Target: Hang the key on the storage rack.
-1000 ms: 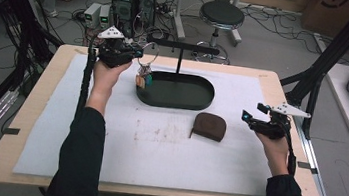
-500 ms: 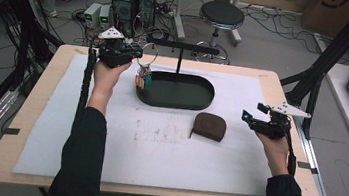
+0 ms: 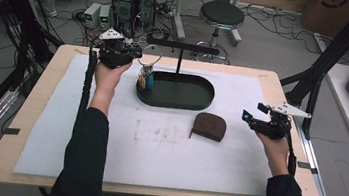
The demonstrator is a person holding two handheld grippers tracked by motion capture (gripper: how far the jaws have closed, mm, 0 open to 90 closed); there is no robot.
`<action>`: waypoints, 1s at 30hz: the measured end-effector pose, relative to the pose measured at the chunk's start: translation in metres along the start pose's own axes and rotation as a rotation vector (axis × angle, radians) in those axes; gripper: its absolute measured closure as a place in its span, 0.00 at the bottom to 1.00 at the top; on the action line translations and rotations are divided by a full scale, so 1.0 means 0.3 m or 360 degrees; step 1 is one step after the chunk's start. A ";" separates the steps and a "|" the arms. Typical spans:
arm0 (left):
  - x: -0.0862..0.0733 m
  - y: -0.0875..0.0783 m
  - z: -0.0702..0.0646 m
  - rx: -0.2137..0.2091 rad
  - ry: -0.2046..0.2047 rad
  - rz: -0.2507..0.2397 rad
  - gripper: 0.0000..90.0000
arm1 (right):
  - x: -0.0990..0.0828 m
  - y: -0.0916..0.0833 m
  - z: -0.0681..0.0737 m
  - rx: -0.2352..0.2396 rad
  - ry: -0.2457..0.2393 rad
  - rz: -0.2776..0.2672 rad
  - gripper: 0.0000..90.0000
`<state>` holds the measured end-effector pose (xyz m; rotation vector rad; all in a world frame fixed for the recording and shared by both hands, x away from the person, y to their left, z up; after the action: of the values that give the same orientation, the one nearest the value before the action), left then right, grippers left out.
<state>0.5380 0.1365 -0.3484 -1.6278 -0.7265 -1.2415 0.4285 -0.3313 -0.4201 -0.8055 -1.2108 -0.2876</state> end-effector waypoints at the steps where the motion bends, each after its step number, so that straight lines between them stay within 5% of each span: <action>1: 0.000 -0.002 0.004 0.0010 -0.0006 -0.0004 0.88 | 0.000 0.000 0.000 0.0000 0.0000 0.0000 0.28; 8: -0.004 -0.033 0.017 0.0072 -0.0001 -0.0007 0.71 | 0.000 0.003 0.002 0.0001 -0.0004 0.0004 0.28; 16: -0.041 -0.110 -0.021 0.0009 0.0035 -0.0041 0.46 | -0.001 0.005 0.007 0.0002 -0.0007 0.0014 0.28; 21: -0.090 -0.198 -0.058 0.0006 0.0159 -0.0068 0.40 | -0.001 0.012 0.014 0.0006 -0.0022 0.0028 0.28; 30: -0.188 -0.362 -0.130 -0.0076 0.0229 -0.0130 0.36 | -0.001 0.021 0.027 0.0008 -0.0041 0.0044 0.28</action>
<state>0.4112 0.1475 -0.3651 -1.5418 -0.6839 -1.4283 0.4264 -0.3215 -0.4218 -0.8230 -1.2233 -0.2519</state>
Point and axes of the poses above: each handheld gripper's, and its own axes: y roughly forward along the jaws, x roughly out of its top, z roughly to its left, the point moved 6 cm from there along y, roughly forward along the jaws, and after that the axes turned 15 degrees about x, right-handed, at the moved point
